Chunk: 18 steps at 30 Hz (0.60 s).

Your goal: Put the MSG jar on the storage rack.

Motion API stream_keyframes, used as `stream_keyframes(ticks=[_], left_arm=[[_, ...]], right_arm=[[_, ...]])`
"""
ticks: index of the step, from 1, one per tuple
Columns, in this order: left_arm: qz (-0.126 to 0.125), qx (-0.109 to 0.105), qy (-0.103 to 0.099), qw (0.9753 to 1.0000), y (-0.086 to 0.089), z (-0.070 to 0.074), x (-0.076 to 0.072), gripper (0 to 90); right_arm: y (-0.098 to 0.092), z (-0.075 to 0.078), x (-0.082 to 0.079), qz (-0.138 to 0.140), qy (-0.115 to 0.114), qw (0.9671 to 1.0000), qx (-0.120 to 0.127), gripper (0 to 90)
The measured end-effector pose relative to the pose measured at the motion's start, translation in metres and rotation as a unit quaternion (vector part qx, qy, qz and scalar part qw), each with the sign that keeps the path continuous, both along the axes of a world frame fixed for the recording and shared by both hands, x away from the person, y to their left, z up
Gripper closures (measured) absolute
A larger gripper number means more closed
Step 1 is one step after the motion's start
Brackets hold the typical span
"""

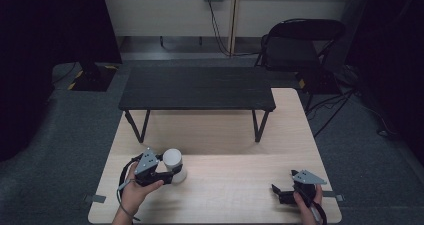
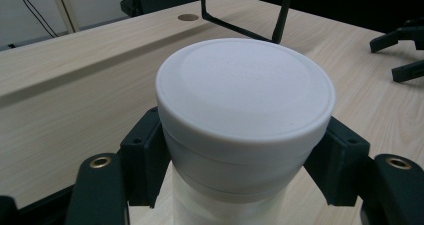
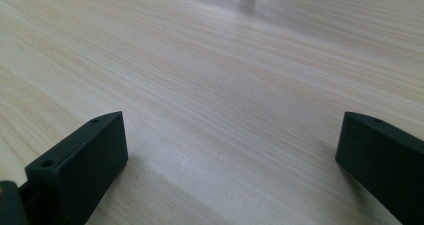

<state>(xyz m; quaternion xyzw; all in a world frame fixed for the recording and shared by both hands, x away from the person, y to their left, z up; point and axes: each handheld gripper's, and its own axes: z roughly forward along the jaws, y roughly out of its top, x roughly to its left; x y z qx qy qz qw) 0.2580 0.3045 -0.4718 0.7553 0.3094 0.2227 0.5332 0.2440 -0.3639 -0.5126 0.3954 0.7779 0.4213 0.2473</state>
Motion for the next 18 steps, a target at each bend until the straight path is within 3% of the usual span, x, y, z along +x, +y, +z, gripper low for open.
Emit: stream_keyframes(ticks=[5,10,15,18], left_arm=[[-0.008,0.013,0.012,0.9998,-0.003,0.010,0.001,34.0],[-0.020,0.003,0.021,0.9996,-0.008,0.031,0.001,34.0],[-0.030,-0.029,0.015,0.9990,-0.008,0.069,0.004,34.0],[-0.041,-0.019,0.010,0.9989,-0.011,0.099,0.010,34.0]], right_arm=[[0.000,0.000,0.000,0.000,0.000,1.0000,0.000,0.0],[0.000,0.000,0.000,0.000,0.000,1.0000,0.000,0.0],[0.000,0.000,0.000,0.000,0.000,1.0000,0.000,0.0],[0.000,0.000,0.000,0.000,0.000,1.0000,0.000,0.0]])
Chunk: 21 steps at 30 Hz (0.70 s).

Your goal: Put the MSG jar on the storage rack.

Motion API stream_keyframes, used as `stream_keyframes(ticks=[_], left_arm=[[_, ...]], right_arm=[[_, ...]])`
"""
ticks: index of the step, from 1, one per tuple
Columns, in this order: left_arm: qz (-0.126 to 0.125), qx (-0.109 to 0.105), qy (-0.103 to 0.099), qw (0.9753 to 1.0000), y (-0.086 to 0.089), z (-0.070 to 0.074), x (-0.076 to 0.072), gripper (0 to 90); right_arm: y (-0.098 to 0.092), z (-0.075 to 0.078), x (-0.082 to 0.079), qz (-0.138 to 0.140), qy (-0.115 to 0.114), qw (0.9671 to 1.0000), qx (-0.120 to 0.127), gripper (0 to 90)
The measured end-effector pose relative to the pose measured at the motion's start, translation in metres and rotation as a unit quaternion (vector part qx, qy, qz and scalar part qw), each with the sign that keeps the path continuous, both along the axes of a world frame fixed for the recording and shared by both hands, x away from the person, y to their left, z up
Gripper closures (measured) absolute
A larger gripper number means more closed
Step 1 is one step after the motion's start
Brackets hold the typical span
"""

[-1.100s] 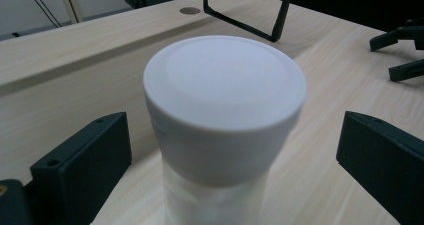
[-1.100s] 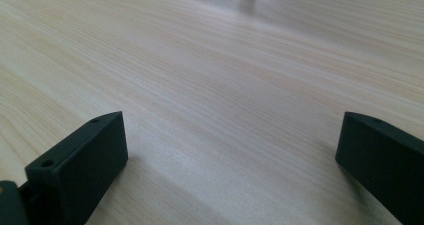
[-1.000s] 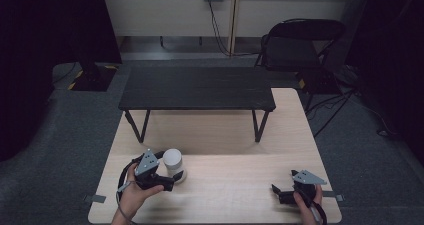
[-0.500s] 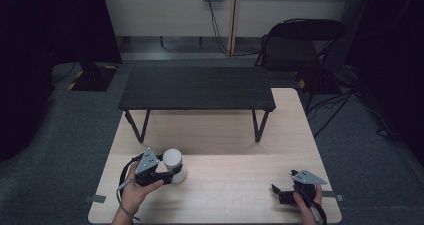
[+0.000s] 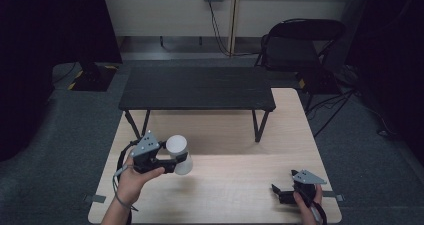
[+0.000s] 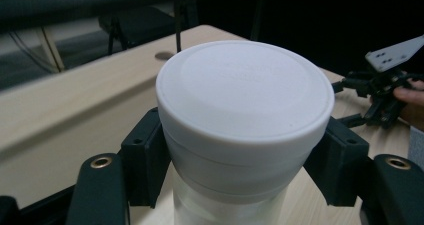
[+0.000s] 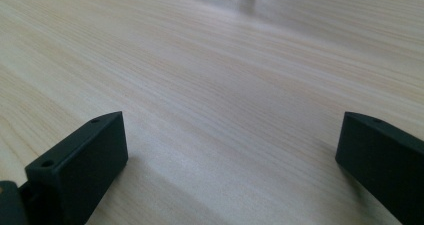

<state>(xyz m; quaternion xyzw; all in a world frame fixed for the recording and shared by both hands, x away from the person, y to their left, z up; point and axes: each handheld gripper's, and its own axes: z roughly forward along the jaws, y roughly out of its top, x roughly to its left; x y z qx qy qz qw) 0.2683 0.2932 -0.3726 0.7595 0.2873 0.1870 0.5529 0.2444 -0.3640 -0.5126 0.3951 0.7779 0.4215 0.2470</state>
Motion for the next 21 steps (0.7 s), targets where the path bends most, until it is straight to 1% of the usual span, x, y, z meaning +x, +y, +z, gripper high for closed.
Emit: stream_keyframes(ticks=[1,3,4,5,6,9,10,11,12,13,14,16,18,20,21], left_arm=[[-0.007,0.002,0.001,1.0000,-0.001,0.011,0.004,34.0],[-0.017,-0.004,0.004,0.9998,-0.002,0.030,0.010,34.0],[-0.023,-0.003,0.000,0.9997,-0.004,0.042,0.013,34.0],[-0.026,-0.001,-0.002,0.9997,-0.005,0.047,0.014,34.0],[-0.027,0.003,-0.006,0.9996,-0.008,0.061,0.017,34.0],[-0.031,0.007,-0.010,0.9994,-0.016,0.091,0.027,34.0],[-0.032,0.007,-0.010,0.9994,-0.021,0.110,0.037,34.0],[-0.032,0.007,-0.010,0.9994,-0.021,0.110,0.037,34.0],[-0.031,0.007,-0.010,0.9995,-0.024,0.118,0.042,34.0],[-0.030,0.005,-0.016,0.9994,-0.027,0.125,0.046,34.0],[-0.027,0.007,-0.016,0.9995,-0.030,0.136,0.051,34.0],[-0.024,0.002,-0.016,0.9996,-0.035,0.147,0.060,34.0],[-0.012,0.000,-0.014,0.9998,-0.041,0.157,0.070,34.0],[-0.004,0.008,-0.019,0.9998,-0.048,0.166,0.078,34.0],[0.000,0.011,-0.018,0.9998,-0.051,0.169,0.084,34.0]], right_arm=[[0.000,0.000,0.000,0.000,0.000,1.0000,0.000,0.0],[0.000,0.000,0.000,0.000,0.000,1.0000,0.000,0.0],[0.000,0.000,0.000,0.000,0.000,1.0000,0.000,0.0],[0.000,0.000,0.000,0.000,0.000,1.0000,0.000,0.0],[0.000,0.000,0.000,0.000,0.000,1.0000,0.000,0.0],[0.000,0.000,0.000,0.000,0.000,1.0000,0.000,0.0],[0.000,0.000,0.000,0.000,0.000,1.0000,0.000,0.0],[0.000,0.000,0.000,0.000,0.000,1.0000,0.000,0.0],[0.000,0.000,0.000,0.000,0.000,1.0000,0.000,0.0],[0.000,0.000,0.000,0.000,0.000,1.0000,0.000,0.0],[0.000,0.000,0.000,0.000,0.000,1.0000,0.000,0.0],[0.000,0.000,0.000,0.000,0.000,1.0000,0.000,0.0],[0.000,0.000,0.000,0.000,-0.001,1.0000,-0.001,0.0],[0.000,0.000,0.000,0.000,-0.001,1.0000,-0.001,0.0],[0.000,0.000,0.000,0.000,-0.001,1.0000,0.000,0.0]])
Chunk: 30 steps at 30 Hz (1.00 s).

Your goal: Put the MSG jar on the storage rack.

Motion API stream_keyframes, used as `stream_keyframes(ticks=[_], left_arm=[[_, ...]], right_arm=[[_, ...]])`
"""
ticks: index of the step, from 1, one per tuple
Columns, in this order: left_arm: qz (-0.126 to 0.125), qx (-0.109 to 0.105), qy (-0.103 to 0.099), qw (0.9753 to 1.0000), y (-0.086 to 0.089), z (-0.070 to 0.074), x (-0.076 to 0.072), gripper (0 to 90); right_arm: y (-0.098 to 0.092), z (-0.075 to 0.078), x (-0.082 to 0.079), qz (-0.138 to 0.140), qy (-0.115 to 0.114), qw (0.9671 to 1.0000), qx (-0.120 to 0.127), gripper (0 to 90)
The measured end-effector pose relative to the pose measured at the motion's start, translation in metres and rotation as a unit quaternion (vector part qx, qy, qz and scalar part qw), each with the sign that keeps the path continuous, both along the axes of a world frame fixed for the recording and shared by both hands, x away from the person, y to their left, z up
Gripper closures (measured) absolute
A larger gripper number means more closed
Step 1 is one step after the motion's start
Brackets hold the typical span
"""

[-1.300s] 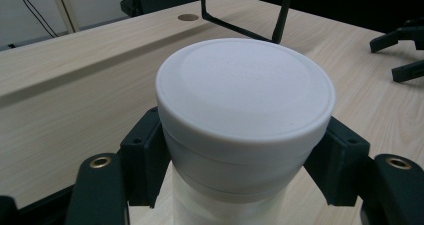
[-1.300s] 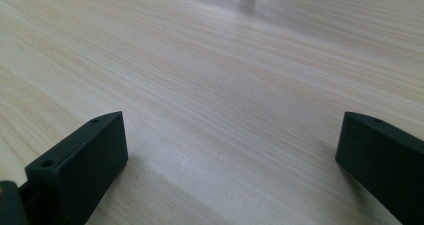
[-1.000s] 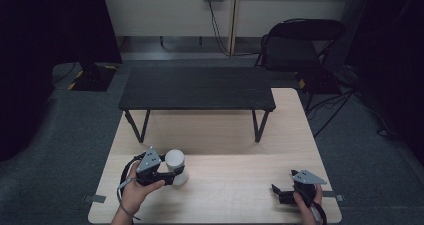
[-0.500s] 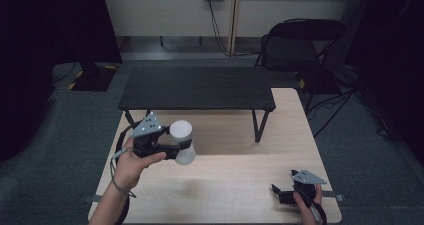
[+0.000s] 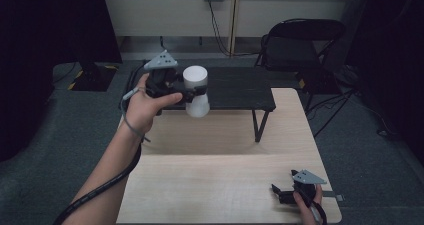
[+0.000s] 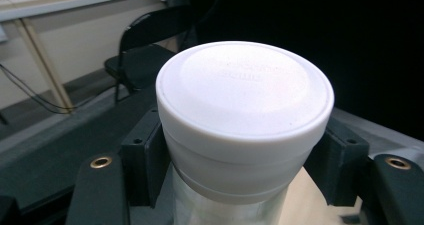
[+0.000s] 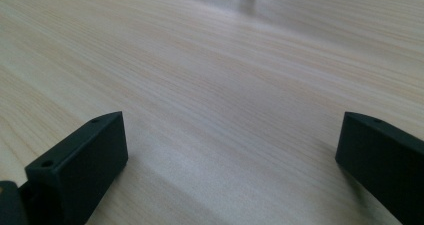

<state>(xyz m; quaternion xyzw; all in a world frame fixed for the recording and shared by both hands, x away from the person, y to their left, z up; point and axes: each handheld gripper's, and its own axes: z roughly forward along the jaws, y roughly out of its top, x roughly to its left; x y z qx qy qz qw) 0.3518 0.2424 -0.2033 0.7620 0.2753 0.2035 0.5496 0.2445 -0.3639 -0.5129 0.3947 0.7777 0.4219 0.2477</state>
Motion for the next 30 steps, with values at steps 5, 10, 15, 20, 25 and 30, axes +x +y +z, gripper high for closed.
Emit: stream_keyframes(ticks=[5,10,15,20,25,30], left_arm=[[0.014,0.018,0.009,0.9997,-0.012,0.005,0.027,34.0],[0.033,0.020,0.024,0.9989,-0.019,-0.005,0.051,34.0],[0.040,0.024,0.031,0.9984,-0.021,-0.009,0.063,33.9],[0.046,0.029,0.036,0.9979,-0.023,-0.014,0.072,34.0],[0.049,0.031,0.042,0.9974,-0.023,-0.018,0.077,33.9],[0.042,0.034,0.038,0.9978,-0.023,-0.021,0.079,33.9]], right_arm=[[0.000,0.000,0.000,0.000,0.000,1.0000,0.000,0.0],[0.000,0.000,0.001,0.001,0.000,1.0000,0.000,0.0],[0.000,0.000,0.001,0.001,0.000,1.0000,0.000,0.0],[0.000,0.000,0.001,0.002,0.000,1.0000,0.000,0.0],[-0.001,0.000,0.001,0.003,0.000,1.0000,0.000,0.0],[-0.001,0.000,0.002,0.005,0.000,1.0000,0.000,0.0]])
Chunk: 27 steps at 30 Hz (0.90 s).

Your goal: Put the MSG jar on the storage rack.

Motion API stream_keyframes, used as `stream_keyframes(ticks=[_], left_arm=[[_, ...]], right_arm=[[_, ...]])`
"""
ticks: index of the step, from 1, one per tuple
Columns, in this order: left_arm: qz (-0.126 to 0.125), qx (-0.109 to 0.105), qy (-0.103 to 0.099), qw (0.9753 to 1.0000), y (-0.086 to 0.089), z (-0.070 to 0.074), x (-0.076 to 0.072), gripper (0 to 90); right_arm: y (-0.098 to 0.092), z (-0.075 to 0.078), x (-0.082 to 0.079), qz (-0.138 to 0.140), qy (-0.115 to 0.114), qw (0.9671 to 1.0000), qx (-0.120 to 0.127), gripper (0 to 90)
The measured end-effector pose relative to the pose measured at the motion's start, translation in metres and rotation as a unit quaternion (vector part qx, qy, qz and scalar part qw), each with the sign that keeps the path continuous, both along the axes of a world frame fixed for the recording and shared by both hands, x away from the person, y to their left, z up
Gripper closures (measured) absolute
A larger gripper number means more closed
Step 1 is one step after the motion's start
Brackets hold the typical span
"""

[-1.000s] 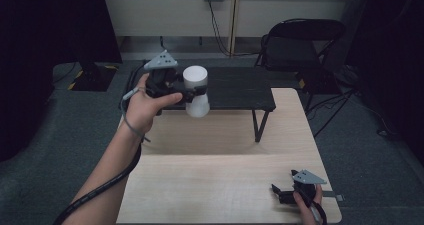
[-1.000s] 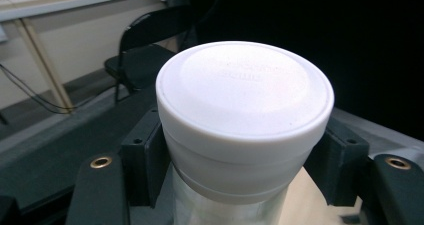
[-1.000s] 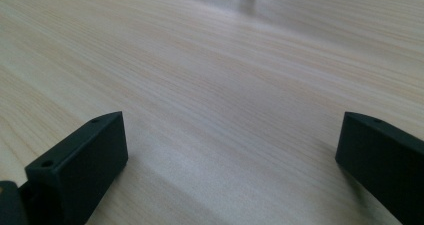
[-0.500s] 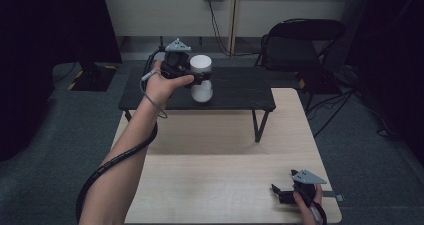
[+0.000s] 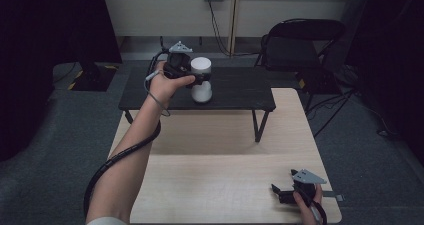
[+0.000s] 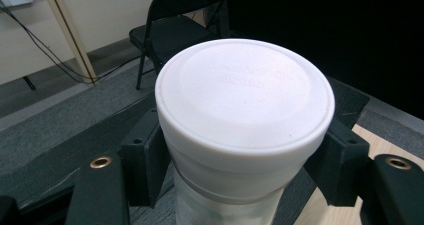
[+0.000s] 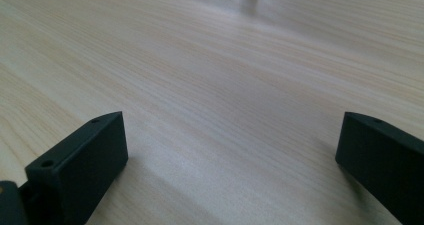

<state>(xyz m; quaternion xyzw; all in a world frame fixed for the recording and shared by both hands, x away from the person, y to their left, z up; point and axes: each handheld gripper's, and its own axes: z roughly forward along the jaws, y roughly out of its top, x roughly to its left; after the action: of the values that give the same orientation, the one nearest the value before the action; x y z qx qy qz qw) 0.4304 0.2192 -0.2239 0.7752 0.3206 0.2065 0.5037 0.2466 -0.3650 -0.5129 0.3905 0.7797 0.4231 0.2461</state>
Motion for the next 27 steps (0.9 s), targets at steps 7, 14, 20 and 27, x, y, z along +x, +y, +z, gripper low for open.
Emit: stream_keyframes(ticks=[7,14,20,27], left_arm=[[-0.006,-0.006,0.000,1.0000,0.005,-0.003,0.001,33.4],[-0.003,-0.013,0.000,0.9999,0.005,-0.005,0.000,32.9],[0.008,0.014,-0.001,0.9999,-0.003,-0.002,-0.005,16.4],[-0.001,0.018,-0.024,0.9995,0.006,-0.002,-0.030,0.6]], right_arm=[[0.000,0.000,0.000,0.000,0.000,1.0000,0.000,0.0],[0.000,0.000,0.000,0.003,0.000,1.0000,0.000,0.0],[0.000,0.000,0.000,0.003,0.000,1.0000,0.000,0.0],[-0.001,0.000,0.001,0.006,0.000,1.0000,0.000,0.0]])
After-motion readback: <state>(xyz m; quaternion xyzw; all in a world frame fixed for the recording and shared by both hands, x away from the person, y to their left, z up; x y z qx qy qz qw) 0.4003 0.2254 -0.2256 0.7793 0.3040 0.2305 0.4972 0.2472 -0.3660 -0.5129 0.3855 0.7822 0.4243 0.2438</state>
